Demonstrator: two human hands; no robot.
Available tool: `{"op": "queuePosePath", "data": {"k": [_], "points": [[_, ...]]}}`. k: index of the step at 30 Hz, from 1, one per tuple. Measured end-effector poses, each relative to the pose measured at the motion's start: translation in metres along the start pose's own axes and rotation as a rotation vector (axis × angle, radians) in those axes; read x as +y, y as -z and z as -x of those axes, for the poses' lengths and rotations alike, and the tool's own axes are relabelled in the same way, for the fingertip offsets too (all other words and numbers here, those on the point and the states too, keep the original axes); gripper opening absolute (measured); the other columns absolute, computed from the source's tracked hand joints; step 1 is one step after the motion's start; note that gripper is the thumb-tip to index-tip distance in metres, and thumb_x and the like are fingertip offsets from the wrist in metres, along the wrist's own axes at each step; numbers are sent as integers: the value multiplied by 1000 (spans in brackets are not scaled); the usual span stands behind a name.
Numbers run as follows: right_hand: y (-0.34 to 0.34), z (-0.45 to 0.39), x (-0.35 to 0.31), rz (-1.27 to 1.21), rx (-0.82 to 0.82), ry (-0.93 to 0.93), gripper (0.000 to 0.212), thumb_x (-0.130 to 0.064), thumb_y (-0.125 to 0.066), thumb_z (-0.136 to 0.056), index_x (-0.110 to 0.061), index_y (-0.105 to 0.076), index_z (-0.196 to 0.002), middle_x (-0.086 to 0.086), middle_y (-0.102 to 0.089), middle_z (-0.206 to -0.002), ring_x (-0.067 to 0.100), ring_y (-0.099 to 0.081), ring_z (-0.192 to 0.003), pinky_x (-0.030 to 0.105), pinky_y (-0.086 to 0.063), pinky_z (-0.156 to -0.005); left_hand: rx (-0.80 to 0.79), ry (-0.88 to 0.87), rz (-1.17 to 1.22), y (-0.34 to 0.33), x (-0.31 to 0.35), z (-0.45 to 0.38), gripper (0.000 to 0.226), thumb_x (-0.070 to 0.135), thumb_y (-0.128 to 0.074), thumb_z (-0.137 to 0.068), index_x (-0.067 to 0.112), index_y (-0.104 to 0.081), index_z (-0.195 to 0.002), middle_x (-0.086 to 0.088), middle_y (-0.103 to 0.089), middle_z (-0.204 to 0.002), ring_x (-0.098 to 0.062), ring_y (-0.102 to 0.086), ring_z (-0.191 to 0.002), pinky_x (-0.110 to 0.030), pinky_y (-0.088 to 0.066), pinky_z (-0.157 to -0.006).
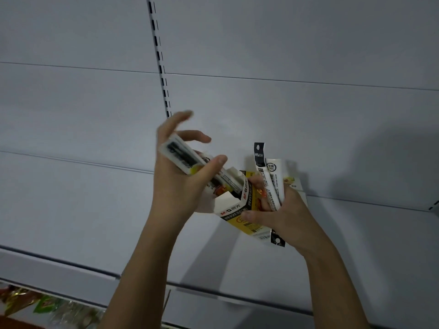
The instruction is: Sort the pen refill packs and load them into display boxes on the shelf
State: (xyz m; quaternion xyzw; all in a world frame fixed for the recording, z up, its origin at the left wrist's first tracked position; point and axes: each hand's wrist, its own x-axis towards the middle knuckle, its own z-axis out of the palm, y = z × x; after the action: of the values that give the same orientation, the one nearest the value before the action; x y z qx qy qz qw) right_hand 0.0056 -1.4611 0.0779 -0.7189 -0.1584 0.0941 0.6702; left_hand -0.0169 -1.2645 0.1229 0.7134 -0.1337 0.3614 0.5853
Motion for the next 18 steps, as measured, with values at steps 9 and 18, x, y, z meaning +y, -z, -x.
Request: {"op": "queuePosePath", "data": {"k": [9,18], "points": [[-4,-4,-1,0,17,17,60,5,-82,-69,-25,-63,-118,-19,-73,-99,2,-70,-95,17,-56,-72,7,106,89,6,-10,6,35,16,-74,-84,29,-50,-106,7,-61,-107,-12,-64,-91,-25,-55,-68],[-9,-7,-2,50,52,20,58,-5,-86,-68,-29,-65,-116,-17,-73,-101,3,-70,-96,20,-57,-75,-102,200,-208,-9,-29,15,19,36,-65,-90,27,-73,-75,11,-71,-78,-9,-66,-75,-33,-57,-62]]}}
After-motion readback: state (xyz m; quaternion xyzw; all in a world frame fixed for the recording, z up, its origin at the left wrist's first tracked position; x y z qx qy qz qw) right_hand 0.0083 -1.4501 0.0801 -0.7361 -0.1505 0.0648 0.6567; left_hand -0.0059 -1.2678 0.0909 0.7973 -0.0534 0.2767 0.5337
